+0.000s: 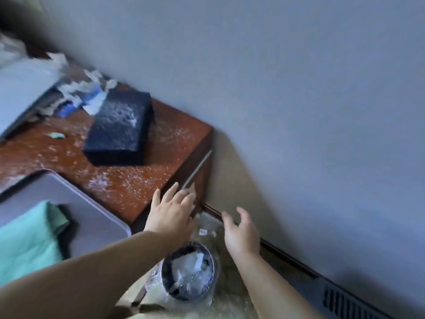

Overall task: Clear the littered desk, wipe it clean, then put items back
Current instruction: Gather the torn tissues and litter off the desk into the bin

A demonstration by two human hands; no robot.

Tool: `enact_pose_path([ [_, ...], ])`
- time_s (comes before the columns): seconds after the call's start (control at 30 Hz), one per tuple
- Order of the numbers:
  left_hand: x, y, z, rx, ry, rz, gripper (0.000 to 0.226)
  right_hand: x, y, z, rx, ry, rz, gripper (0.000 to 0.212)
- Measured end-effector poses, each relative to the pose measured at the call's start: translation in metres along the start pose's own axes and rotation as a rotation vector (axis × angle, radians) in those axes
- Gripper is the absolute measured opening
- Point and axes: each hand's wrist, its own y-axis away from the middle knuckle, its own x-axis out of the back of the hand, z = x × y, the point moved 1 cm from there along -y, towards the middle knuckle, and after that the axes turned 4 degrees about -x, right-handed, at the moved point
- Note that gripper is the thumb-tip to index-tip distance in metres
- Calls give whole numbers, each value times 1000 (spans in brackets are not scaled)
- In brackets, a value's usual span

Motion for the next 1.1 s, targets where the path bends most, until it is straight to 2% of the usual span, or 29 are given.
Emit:
enact_pose_path([
  [0.1,62,27,-40,83,18,71,60,8,37,-63,155,117,32,57],
  [0.2,102,67,-88,221,78,88,62,-4,77,-120,303,185,-9,57],
  [0.33,135,117,-161,297,86,43,55,-50,130,-184,504,330,-69,58],
  [0.43,150,146,-219,353,141,99,55,-105,164,-220,582,408,-146,59],
  [0.63,157,204,-337,383,200,150,65,-218,235,-253,575,411,-265,63],
  [0.83,155,259,-445,453,252,139,77,-285,269,-276,533,468,-149,60],
  [0.97,158,268,-485,423,257,131,79,-309,274,-285,434,430,-112,56],
  [1.1,157,250,-494,374,293,103,81,-326,271,-287,397,389,-112,57],
])
